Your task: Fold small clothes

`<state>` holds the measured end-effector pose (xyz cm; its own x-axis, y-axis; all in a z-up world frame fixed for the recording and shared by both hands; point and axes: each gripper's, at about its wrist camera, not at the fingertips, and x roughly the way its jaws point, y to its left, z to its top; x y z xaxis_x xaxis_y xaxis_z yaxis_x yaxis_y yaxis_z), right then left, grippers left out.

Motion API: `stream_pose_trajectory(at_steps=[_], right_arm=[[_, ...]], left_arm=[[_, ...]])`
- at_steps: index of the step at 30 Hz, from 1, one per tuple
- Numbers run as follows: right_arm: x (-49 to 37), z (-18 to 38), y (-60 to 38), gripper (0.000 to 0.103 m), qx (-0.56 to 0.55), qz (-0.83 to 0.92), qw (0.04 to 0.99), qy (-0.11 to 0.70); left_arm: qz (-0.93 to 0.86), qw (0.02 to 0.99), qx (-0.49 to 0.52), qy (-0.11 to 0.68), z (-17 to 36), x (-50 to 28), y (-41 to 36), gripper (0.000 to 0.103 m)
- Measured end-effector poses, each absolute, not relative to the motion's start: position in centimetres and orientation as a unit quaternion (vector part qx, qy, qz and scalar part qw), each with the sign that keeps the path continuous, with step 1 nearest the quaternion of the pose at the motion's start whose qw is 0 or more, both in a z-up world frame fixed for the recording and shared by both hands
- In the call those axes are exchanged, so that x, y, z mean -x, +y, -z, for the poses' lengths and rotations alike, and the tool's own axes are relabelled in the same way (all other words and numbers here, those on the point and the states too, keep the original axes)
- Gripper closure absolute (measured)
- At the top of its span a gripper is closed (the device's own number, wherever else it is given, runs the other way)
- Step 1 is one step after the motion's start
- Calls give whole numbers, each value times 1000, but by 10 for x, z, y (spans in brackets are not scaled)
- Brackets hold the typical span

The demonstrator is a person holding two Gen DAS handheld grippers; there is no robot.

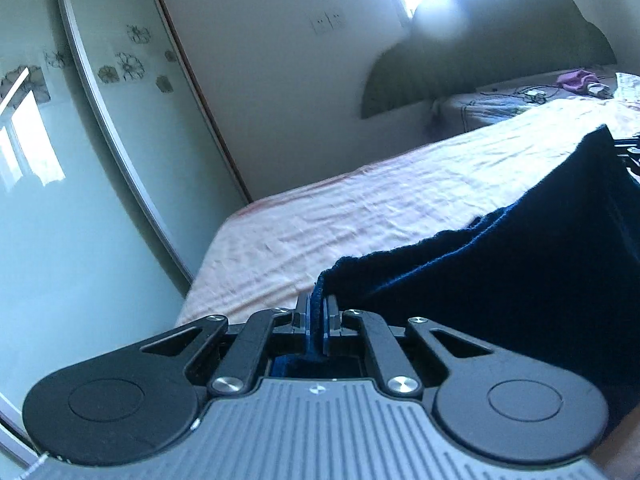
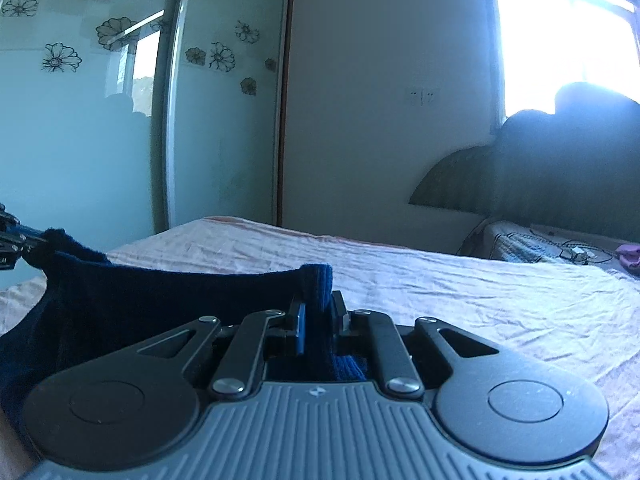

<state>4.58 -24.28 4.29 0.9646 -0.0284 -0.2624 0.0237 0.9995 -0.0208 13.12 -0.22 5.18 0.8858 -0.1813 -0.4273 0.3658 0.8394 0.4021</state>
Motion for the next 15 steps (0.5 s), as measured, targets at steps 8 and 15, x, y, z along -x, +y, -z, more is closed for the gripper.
stream_pose_trajectory(at_steps=[8, 15], right_arm=[[-80, -43, -250, 91, 12, 30, 990, 137], [-125, -27, -255, 91, 30, 43, 985, 167]], left_arm=[[136, 938, -240, 208, -53, -185, -16, 95], [124, 928, -256, 239, -23, -232, -35, 95]])
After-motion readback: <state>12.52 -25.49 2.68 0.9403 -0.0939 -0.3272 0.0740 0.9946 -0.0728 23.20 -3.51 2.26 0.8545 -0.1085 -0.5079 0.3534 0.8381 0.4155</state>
